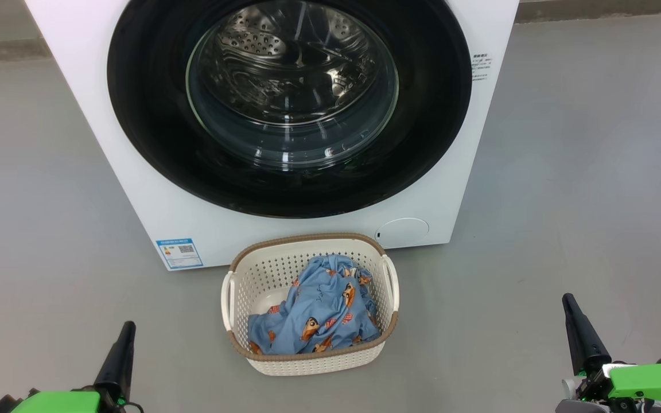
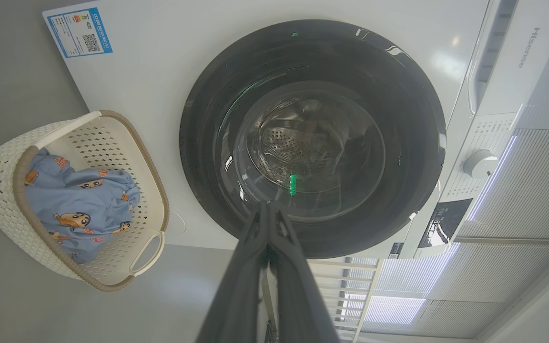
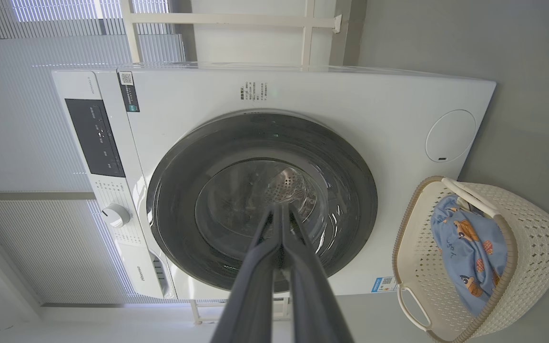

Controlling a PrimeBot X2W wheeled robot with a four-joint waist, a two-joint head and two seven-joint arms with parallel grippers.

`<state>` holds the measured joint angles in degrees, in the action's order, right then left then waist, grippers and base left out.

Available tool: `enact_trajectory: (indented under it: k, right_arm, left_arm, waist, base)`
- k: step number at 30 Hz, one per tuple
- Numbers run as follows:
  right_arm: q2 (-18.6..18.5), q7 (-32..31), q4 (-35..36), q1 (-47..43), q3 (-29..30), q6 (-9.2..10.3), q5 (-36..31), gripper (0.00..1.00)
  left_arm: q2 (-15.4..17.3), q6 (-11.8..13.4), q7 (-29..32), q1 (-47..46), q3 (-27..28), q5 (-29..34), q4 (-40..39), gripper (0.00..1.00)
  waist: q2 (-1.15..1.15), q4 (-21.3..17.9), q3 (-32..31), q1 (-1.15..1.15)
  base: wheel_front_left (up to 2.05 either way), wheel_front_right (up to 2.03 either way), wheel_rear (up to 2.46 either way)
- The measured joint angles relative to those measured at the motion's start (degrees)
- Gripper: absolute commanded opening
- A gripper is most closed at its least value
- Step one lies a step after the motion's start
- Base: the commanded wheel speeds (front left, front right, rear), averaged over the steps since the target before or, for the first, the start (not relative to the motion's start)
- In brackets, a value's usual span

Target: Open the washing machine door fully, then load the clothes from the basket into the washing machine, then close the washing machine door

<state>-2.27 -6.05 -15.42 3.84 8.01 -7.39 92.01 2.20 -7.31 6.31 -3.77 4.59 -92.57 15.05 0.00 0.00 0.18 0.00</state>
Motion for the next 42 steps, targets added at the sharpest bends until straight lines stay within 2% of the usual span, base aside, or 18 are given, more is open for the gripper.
enact_trajectory:
  k: [34, 35, 42]
  right_arm:
    - [0.0, 0.0, 0.0, 0.0, 0.0, 0.0, 0.0, 0.0]
    - [0.0, 0.0, 0.0, 0.0, 0.0, 0.0, 0.0, 1.0]
    - [0.63, 0.19, -2.81, -2.16, -0.05, 0.0, -0.09, 1.0]
  left_arm:
    - [0.0, 0.0, 0.0, 0.0, 0.0, 0.0, 0.0, 0.0]
    - [0.0, 0.0, 0.0, 0.0, 0.0, 0.0, 0.0, 1.0]
    - [-1.21, 0.08, -0.01, 2.57, -0.47, -0.01, 2.63, 1.0]
  waist:
    - [0.0, 0.0, 0.0, 0.0]
    - [0.0, 0.0, 0.0, 0.0]
    - [0.0, -0.01, 0.02, 0.0]
  base:
    - [0.0, 0.0, 0.0]
    - [0.0, 0.0, 0.0]
    - [0.0, 0.0, 0.0]
